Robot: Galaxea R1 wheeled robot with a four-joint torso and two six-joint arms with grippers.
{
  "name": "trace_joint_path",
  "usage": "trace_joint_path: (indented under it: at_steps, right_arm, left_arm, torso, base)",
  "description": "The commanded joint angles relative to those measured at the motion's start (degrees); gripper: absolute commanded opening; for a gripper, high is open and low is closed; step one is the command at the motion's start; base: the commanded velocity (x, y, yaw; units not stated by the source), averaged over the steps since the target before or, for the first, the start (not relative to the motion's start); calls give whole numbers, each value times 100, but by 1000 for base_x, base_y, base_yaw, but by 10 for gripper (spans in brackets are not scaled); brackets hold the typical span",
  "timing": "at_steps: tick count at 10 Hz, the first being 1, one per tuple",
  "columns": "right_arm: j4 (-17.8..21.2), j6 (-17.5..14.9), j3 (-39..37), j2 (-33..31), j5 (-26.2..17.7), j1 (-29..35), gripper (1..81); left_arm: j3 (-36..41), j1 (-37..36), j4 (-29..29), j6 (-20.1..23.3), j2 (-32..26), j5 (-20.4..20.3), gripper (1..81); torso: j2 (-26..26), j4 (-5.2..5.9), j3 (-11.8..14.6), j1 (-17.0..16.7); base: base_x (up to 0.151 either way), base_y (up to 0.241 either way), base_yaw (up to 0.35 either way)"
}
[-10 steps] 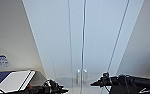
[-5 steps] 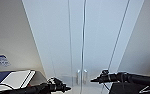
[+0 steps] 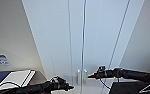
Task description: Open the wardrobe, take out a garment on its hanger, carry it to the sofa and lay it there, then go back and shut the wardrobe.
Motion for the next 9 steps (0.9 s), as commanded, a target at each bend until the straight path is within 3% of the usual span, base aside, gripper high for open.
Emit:
trace_joint_path:
  at_steps: [1, 3, 9]
  right_arm:
    - [-19, -38, 167, -1, 142, 872, 811]
    - [-222, -30, 115, 104, 389, 846, 811]
    - [-354, -21, -1151, 816, 441, 705, 811]
  left_arm:
    - [71, -863, 12, 6, 74, 6, 811]
    - [-35, -854, 3, 6, 136, -3, 811]
    - [-210, -863, 64, 14, 285, 15, 811]
  torso:
    - [0, 0, 0, 0]
    - [0, 0, 0, 0]
    - [2, 0, -2, 0]
  base:
    - [0, 0, 0]
    - [0, 0, 0]
    - [0, 0, 0]
